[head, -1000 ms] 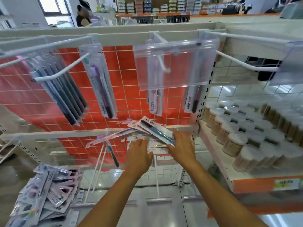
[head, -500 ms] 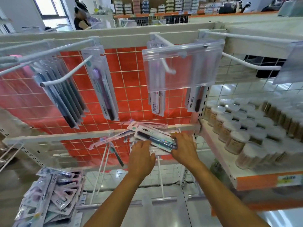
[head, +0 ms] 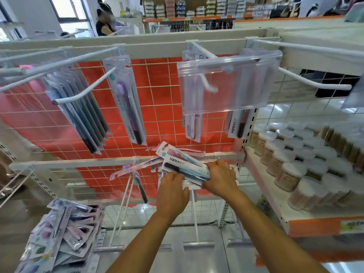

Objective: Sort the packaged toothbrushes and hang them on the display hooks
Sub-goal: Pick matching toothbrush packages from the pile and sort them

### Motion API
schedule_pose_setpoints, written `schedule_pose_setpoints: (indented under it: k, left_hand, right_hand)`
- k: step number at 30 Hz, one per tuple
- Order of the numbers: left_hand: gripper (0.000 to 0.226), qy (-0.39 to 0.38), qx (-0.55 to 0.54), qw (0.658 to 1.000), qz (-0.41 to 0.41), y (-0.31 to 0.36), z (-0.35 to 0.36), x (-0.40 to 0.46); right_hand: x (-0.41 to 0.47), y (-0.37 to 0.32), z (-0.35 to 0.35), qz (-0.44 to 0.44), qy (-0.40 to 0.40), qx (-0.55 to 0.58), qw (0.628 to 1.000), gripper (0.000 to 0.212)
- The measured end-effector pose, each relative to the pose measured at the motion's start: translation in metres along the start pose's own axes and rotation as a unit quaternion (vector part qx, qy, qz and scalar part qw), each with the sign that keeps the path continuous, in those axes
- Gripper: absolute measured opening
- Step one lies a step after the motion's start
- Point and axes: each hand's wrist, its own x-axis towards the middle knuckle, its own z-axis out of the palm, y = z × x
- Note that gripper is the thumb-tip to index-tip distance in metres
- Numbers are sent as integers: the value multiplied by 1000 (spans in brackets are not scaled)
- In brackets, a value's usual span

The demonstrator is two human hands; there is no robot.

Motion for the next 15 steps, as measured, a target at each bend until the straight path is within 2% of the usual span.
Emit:
schedule_pose_setpoints:
  k: [7,12,15]
  left_hand:
    - [37,19,-7,1000,-4,2,-1,-1]
    - [37,26,-15,1000,-10,2,-5,-4]
    - [42,33,-35,999,-14,3,-10,-7]
  right_hand:
    - [-4,-5,-9,0,4,52,999,43]
    - [-11,-2,-16,0,22,97,995,16]
    - [-17,0,-18,-6,21,127,992,14]
